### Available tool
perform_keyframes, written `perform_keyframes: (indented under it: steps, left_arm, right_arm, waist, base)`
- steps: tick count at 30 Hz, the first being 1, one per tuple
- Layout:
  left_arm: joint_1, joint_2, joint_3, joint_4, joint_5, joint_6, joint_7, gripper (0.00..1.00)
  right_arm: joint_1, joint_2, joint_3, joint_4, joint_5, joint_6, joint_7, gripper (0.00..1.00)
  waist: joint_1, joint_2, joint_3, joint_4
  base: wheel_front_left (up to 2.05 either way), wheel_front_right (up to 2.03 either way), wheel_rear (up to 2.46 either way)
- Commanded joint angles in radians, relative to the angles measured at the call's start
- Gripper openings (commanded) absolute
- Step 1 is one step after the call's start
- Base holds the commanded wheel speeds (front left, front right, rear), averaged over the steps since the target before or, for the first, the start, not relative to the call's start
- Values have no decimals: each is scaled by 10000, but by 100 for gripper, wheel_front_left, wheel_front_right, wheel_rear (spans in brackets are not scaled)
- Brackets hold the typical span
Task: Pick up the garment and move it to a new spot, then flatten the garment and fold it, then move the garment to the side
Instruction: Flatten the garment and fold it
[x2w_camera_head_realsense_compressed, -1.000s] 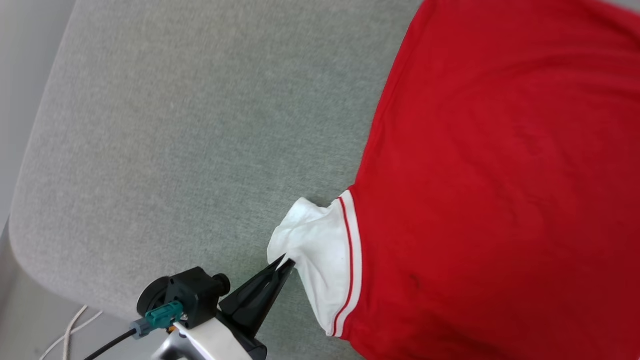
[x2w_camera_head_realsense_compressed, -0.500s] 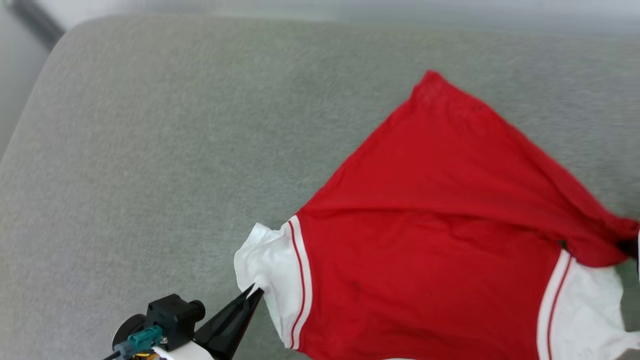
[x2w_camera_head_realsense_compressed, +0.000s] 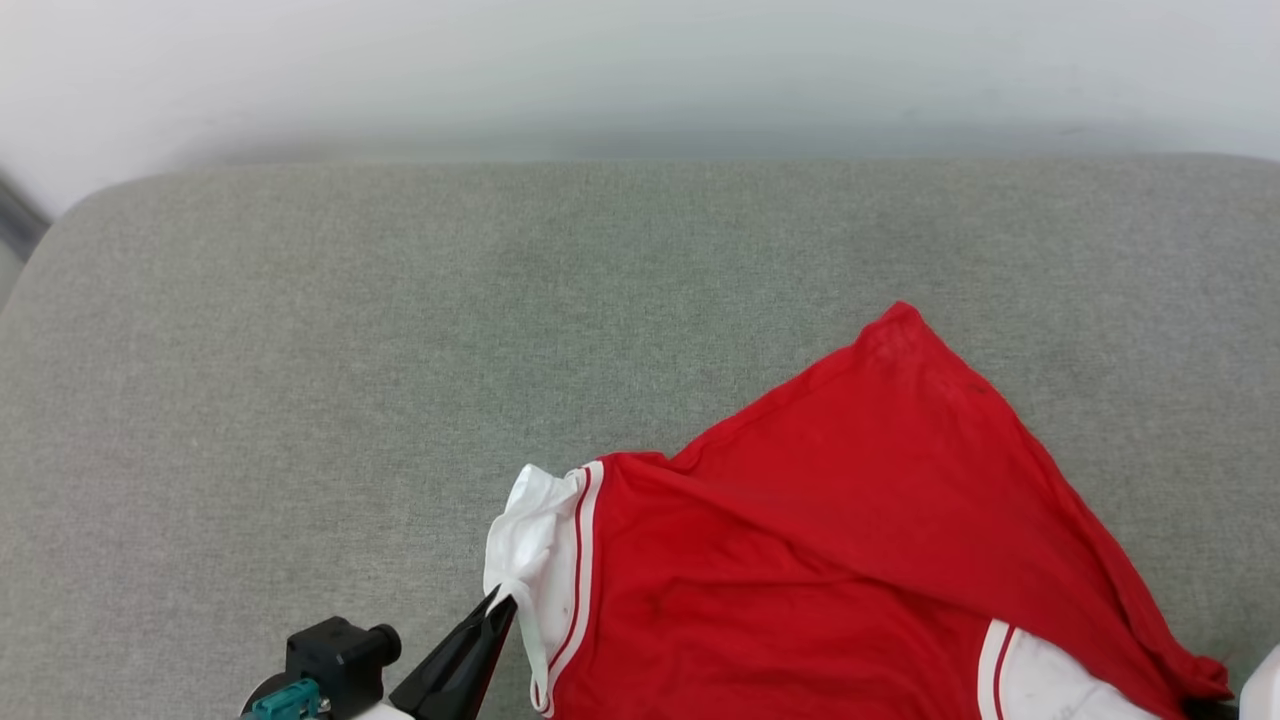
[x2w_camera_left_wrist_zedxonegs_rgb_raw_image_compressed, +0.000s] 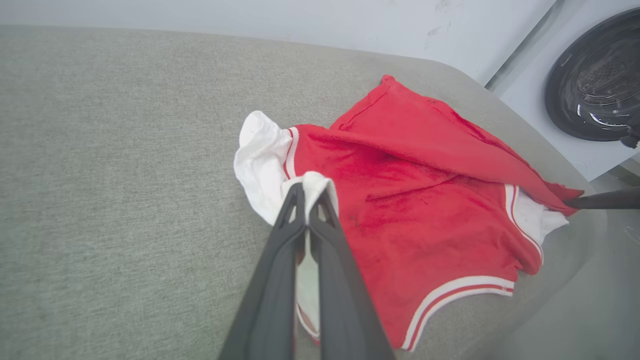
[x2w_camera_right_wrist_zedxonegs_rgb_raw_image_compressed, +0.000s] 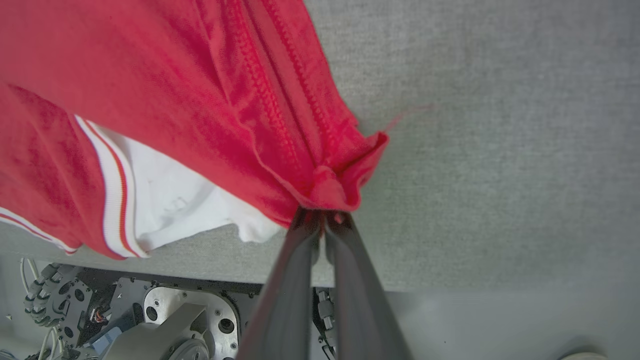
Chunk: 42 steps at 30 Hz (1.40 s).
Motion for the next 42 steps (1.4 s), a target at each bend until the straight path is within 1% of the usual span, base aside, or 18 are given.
perform_keyframes:
  steps: [1,6,7,8,9,13,17,20,24,28,33,35,38,42]
  left_arm:
    - [123,-32,-12,76,-65,21,-104,0]
    - [143,-89,-34,158,-72,-4,-147,0]
    - [127,-99,-52,169,-60,-11,-142,0]
    - [111,-114,-73,178,-48,-22,-142,0]
    - [102,-124,-92,182,-33,-27,-144,0]
    - [19,-110,-180,35,204,51,-227,0]
    - [-128,-26,-193,-299,347,115,-132,0]
    - [-314,34,-257,-621,505,138,10,0]
    - [-723,-7,-414,-971,772,39,217,0]
    - [-1121,-114,-542,-1186,986,-34,356,0]
    - [-1478,-346,-691,-1282,1118,-127,403,0]
    - [-1597,-449,-740,-1265,1149,-186,377,0]
    - [-1686,-608,-841,-1180,1166,-272,305,0]
    - [-1872,-805,-963,-1034,1168,-401,231,0]
  right_arm:
    - [189,104,-99,59,43,-3,-183,0]
    - [374,235,-95,113,85,-3,-352,0]
    - [344,222,-99,54,84,-3,-453,14]
    - [304,160,-64,-5,86,-3,-518,75]
    - [265,91,-53,-35,83,-3,-540,100]
    - [-87,-230,111,-489,227,-3,-247,100]
    - [-932,-628,196,-1416,480,-3,156,100]
    - [-1830,-672,380,-2041,583,-3,574,100]
    - [-3157,-572,834,-2403,329,-3,1210,100]
    - [-4474,-528,1211,-1958,-169,-3,1811,100]
    - [-5782,-591,1379,-660,-995,-3,2303,100]
    - [-6258,-615,1411,-223,-1303,-3,2318,100]
    - [-6708,-509,1406,485,-1551,-3,2375,100]
    - [-7025,-706,1527,1142,-1906,-3,2513,100]
  waist:
    - [1,-1,-160,-115]
    - [1,-1,-236,-147]
    - [1,-1,-244,-139]
    - [1,-1,-252,-125]
    - [1,-1,-261,-107]
    - [1,-1,-245,29]
    - [1,-1,-12,230]
    - [1,-1,346,474]
    - [1,-1,998,986]
    - [1,-1,1631,1552]
    - [1,-1,2279,2235]
    - [1,-1,2525,2470]
    - [1,-1,2804,2759]
    - [1,-1,3122,3117]
  base:
    - [0,0,0]
    - [0,0,0]
    - [0,0,0]
    - [0,0,0]
    - [0,0,0]
    - [0,0,0]
    - [0,0,0]
    - [0,0,0]
    - [0,0,0]
    - [0,0,0]
    - [0,0,0]
    - [0,0,0]
    - [0,0,0]
    - [0,0,0]
